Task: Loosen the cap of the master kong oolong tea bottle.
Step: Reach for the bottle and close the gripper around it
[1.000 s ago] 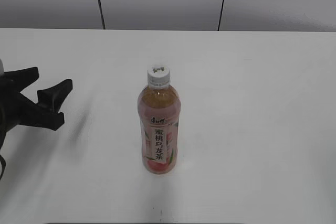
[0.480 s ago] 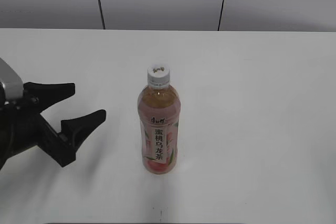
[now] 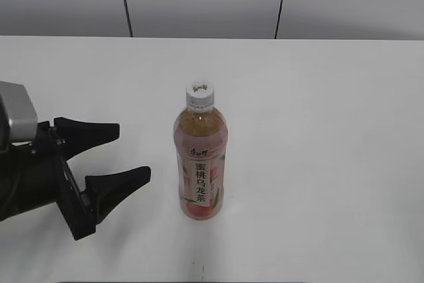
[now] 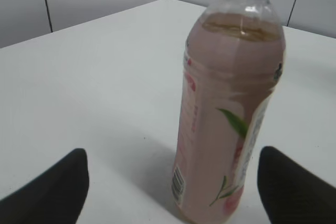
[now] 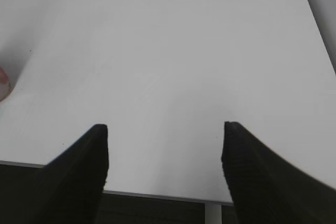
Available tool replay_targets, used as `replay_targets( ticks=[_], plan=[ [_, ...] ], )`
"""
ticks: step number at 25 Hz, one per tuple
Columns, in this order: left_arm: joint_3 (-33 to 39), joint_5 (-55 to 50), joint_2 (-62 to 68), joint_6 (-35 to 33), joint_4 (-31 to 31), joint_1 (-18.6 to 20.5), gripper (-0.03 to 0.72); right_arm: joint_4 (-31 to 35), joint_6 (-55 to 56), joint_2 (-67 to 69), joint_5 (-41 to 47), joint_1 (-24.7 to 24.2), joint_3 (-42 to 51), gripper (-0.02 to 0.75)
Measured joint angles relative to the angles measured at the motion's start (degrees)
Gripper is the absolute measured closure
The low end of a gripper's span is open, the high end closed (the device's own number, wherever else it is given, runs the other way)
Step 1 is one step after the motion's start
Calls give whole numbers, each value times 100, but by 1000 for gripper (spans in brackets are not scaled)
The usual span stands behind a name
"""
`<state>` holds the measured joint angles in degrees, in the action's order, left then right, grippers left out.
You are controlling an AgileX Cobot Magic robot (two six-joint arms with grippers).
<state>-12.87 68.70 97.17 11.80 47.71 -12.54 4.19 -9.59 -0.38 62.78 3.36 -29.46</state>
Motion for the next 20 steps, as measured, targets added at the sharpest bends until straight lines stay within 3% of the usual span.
replay_targets(
  ticks=[6,10,15,20],
  plan=[
    [-214,-6,0,181,358,-9,94,0,0,0,0,0,0,225],
    [-395,-11,0,321,469,-254,94,0,0,0,0,0,0,225],
    [-567,-3,0,338,361,-715,94,0,0,0,0,0,0,225],
    [-663,22,0,365,39,-787,95,0,0,0,0,0,0,225]
  ],
)
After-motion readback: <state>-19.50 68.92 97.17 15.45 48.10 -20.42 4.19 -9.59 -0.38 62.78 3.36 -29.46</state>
